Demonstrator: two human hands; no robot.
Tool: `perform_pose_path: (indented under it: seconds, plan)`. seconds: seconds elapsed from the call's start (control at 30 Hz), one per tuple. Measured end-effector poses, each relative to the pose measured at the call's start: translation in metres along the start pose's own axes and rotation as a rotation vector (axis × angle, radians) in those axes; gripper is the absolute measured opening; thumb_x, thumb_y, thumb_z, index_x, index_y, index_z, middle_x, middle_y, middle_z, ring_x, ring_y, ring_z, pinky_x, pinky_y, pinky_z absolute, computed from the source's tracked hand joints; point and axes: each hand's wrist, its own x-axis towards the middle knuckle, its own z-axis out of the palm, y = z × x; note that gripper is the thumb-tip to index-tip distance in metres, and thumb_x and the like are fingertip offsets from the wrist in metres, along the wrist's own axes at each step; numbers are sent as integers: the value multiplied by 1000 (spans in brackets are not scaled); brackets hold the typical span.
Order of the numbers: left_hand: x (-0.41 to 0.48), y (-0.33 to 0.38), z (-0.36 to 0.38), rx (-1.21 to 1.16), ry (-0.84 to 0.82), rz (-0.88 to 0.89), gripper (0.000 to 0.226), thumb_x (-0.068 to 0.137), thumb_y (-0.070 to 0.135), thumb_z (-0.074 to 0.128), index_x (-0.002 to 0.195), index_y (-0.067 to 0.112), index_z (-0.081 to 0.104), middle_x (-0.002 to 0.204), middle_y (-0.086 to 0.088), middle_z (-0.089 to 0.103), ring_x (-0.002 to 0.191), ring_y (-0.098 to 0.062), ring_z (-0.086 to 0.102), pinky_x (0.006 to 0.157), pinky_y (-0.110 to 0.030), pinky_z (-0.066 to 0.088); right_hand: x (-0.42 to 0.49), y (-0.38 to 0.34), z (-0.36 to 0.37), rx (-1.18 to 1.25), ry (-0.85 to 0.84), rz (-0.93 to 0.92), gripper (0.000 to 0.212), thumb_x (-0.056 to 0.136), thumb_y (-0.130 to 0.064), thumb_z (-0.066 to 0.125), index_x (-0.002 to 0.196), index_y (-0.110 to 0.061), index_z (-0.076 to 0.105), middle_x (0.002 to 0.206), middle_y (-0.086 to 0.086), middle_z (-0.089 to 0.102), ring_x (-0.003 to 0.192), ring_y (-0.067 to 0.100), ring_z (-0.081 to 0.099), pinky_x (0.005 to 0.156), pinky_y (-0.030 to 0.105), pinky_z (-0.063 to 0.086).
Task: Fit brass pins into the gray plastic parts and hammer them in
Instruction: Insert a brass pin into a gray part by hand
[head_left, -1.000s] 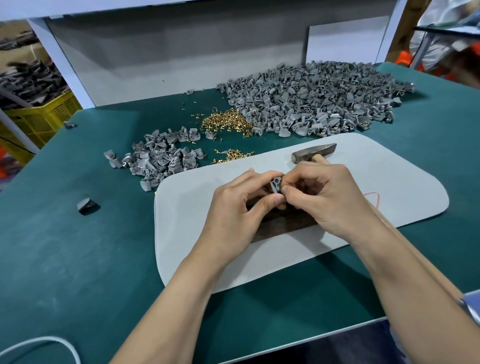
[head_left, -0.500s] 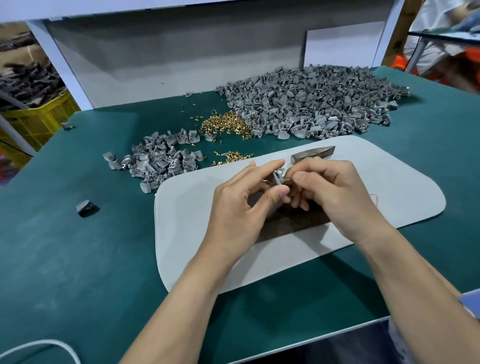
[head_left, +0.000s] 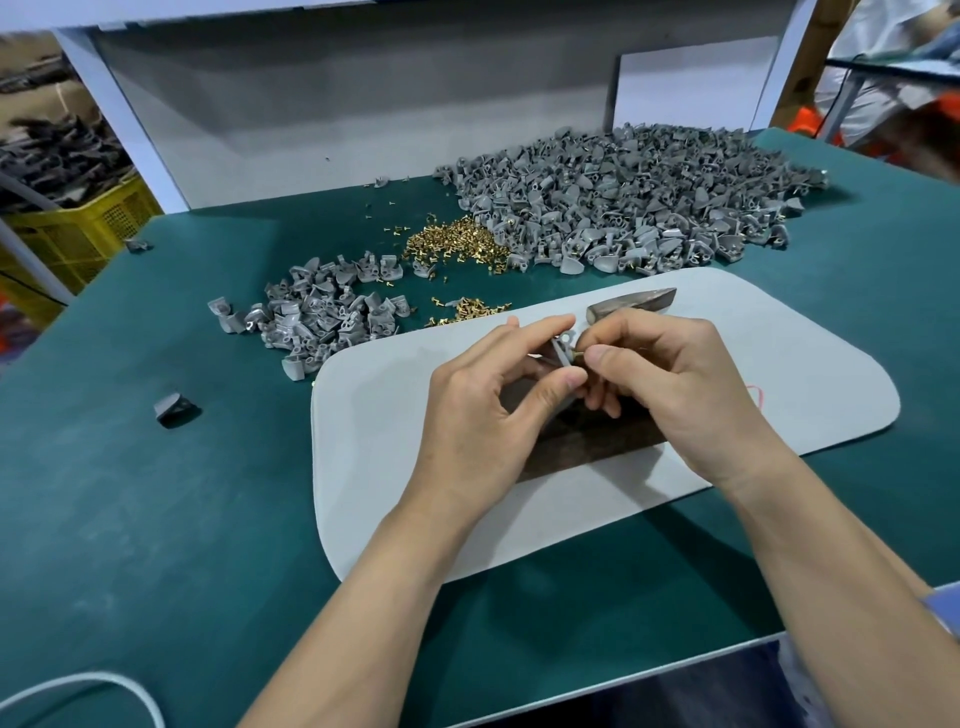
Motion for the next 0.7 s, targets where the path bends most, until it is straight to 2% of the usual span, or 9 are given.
perform_pose_path:
  seconds: [0.17, 0.27, 0.33, 0.4, 0.43, 0.5, 0.57, 0.7]
  plan:
    - [0, -3, 0, 12, 14, -13, 37, 82, 25, 66, 117, 16, 65, 94, 17, 60, 73, -13, 66, 94, -54, 47, 0, 3, -1, -41, -1, -11, 9, 79, -12, 60, 71, -15, 64, 54, 4, 58, 49, 14, 54, 49, 21, 44]
    - [0, -7, -1, 13, 10, -27, 36, 83, 27, 65, 118, 17, 65, 91, 10, 62, 76, -11, 63, 83, -42, 53, 0, 6, -1, -86, 21, -19, 10, 77, -14, 61, 70, -20, 64, 54, 6, 60, 47, 20, 54, 52, 24, 44]
    - [1, -9, -2, 38, 10, -9, 38, 84, 27, 64, 121, 17, 64, 90, 8, 62, 78, -7, 60, 78, -34, 53, 0, 9, 0, -153, 41, -32, 5, 76, -24, 63, 71, -23, 65, 55, 3, 62, 48, 20, 56, 64, 35, 45]
    - [2, -10, -2, 52, 17, 5, 39, 85, 26, 63, 123, 16, 62, 94, 5, 64, 82, -5, 60, 79, -29, 52, -1, 11, 2, -227, 68, -60, 7, 72, -36, 62, 74, -30, 65, 57, -7, 63, 54, 20, 57, 75, 49, 43]
    - [2, -11, -2, 49, 23, 7, 40, 85, 26, 63, 124, 17, 61, 96, 3, 65, 85, -6, 61, 81, -29, 52, -1, 11, 2, -240, 85, -71, 6, 71, -38, 62, 73, -34, 66, 59, -10, 64, 58, 23, 57, 76, 52, 43]
    - [1, -11, -2, 24, 28, -3, 40, 85, 25, 63, 125, 19, 59, 100, 2, 67, 89, -9, 64, 84, -30, 53, -1, 11, 3, -224, 112, -83, 1, 72, -33, 66, 72, -33, 65, 61, -10, 63, 61, 26, 56, 70, 48, 45]
    - [1, -12, -2, 11, 22, -10, 41, 85, 25, 63, 125, 20, 58, 100, 6, 66, 90, -8, 65, 84, -28, 53, -1, 12, 2, -183, 119, -85, 7, 73, -23, 69, 72, -29, 65, 61, -9, 61, 56, 18, 56, 62, 36, 46]
    - [0, -13, -2, -30, -8, -27, 43, 84, 25, 62, 125, 34, 51, 87, 17, 62, 76, 0, 61, 80, -26, 52, -1, 12, 2, -193, 118, -116, 11, 74, -16, 68, 74, -26, 63, 62, -9, 61, 56, 13, 59, 61, 28, 45]
